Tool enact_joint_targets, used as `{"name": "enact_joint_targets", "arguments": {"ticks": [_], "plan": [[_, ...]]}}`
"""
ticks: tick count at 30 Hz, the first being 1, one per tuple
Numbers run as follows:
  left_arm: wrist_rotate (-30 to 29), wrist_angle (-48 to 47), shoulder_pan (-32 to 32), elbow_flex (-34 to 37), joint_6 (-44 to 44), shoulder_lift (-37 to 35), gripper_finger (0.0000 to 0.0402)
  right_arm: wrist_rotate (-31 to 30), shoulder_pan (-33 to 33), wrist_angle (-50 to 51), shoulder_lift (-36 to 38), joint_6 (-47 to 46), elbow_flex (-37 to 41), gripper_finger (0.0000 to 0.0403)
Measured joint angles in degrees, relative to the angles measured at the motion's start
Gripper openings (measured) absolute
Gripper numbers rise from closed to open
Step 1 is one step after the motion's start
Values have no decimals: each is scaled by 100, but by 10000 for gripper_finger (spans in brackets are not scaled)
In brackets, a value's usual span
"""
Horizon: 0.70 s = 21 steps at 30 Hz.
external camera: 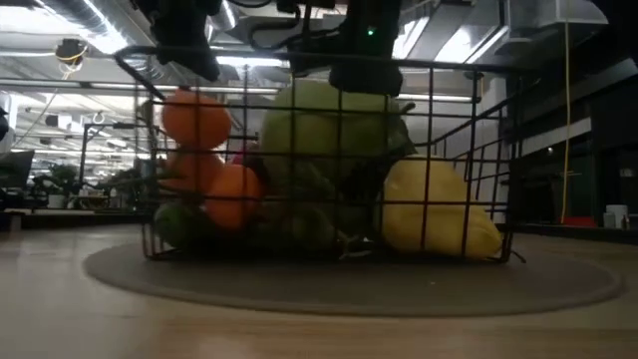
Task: Build produce basket
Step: Move the black wire basket to the center of the table
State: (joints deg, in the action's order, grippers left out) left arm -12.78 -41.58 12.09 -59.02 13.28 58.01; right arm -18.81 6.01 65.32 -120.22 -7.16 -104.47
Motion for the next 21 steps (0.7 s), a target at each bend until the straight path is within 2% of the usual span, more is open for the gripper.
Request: {"name": "enact_joint_targets", "arguments": {"ticks": [4, 12, 21], "plan": [[0, 0, 0, 0, 2, 0, 74, -16, -269, -2, 0, -13, 0, 181], [-2, 0, 0, 0, -8, 0, 74, -9, -670, -118, 0, -787, 0, 181], [-2, 0, 1, 0, -17, 1, 74, -275, -838, -156, 0, -1060, 0, 181]]}}
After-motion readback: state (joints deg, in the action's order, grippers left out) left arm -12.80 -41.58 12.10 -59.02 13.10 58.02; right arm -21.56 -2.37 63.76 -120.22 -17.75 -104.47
